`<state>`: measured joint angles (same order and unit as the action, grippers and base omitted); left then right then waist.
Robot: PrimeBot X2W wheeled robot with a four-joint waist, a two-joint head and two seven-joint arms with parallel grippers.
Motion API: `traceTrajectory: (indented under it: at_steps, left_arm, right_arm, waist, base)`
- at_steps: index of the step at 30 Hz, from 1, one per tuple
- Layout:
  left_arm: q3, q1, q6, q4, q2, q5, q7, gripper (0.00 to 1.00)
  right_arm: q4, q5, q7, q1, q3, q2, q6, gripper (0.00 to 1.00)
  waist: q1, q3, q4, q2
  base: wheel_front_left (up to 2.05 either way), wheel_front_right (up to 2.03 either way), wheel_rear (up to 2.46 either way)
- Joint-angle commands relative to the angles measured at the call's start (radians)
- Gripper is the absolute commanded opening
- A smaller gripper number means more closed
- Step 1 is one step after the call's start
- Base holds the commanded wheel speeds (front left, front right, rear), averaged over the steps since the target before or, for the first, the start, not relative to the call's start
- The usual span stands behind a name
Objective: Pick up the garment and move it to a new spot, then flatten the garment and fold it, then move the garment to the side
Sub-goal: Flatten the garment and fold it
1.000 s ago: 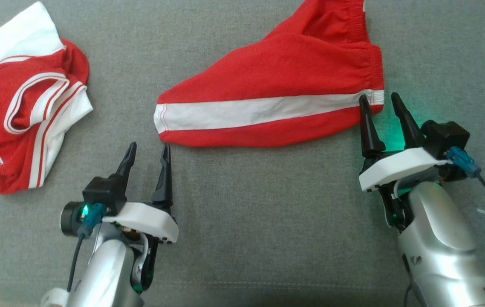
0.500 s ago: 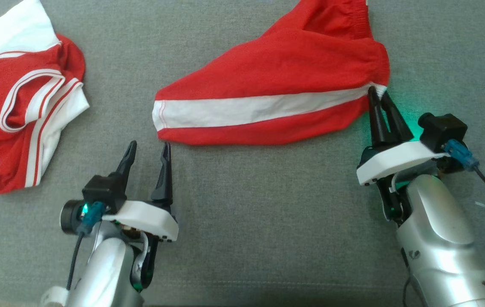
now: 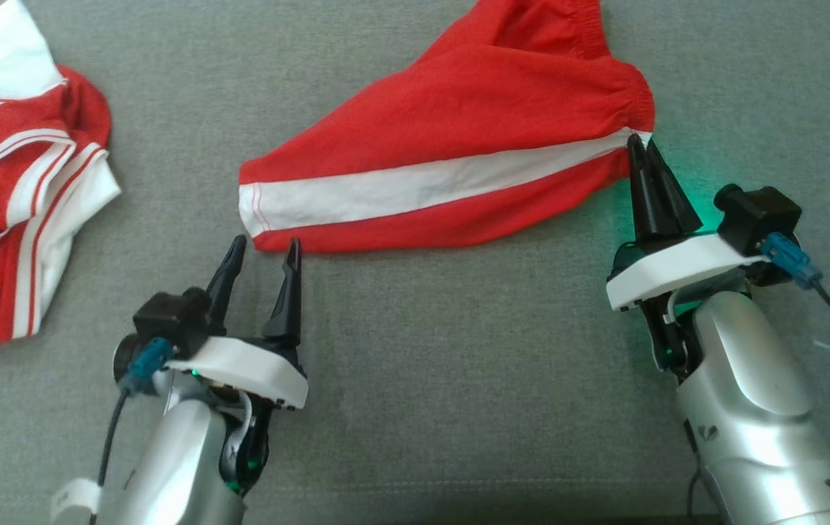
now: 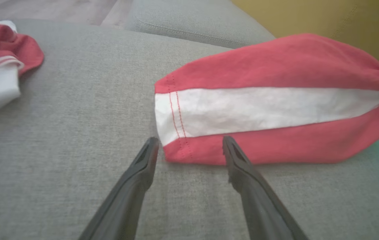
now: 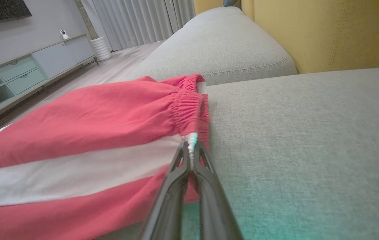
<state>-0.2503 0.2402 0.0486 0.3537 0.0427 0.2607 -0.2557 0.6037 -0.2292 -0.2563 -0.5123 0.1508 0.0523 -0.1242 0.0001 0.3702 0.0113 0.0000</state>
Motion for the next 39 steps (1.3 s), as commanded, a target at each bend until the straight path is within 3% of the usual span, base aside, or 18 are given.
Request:
traceTrajectory:
  at_steps: [1, 12, 23, 38, 39]
  left_arm:
    - [0.027, 0.037, 0.013, -0.022, 0.008, 0.011, -0.006, 1.0]
    - [0.065, 0.07, 0.058, 0.005, 0.008, 0.063, -0.006, 1.0]
    - [0.085, 0.082, 0.077, 0.054, 0.008, 0.119, -0.006, 1.0]
    - [0.042, 0.115, 0.082, 0.086, 0.008, 0.158, -0.006, 1.0]
    - [0.04, 0.117, 0.082, 0.087, 0.008, 0.159, -0.006, 0.9]
  right_arm:
    - [-0.036, -0.012, -0.006, -0.003, 0.022, -0.002, -0.007, 0.0]
    - [-0.05, -0.036, -0.006, -0.014, 0.048, -0.002, -0.007, 0.0]
    - [-0.057, -0.044, -0.006, 0.0, 0.06, -0.002, -0.007, 0.0]
    - [-0.06, -0.046, -0.006, 0.011, 0.071, -0.002, -0.007, 0.0]
    - [-0.06, -0.046, -0.006, 0.01, 0.071, -0.002, -0.007, 0.0]
  waist:
    - [-0.0001, 0.004, -0.009, 0.0]
    - [-0.0001, 0.014, -0.037, 0.0]
    - [-0.0001, -0.002, -0.043, 0.0]
    - [-0.0001, -0.008, -0.047, 0.0]
    - [-0.0001, -0.007, -0.047, 0.0]
  base:
    - [0.0, 0.0, 0.0]
    - [0.0, 0.0, 0.0]
    - [0.0, 0.0, 0.0]
    - [0.0, 0.0, 0.0]
    - [0.0, 0.0, 0.0]
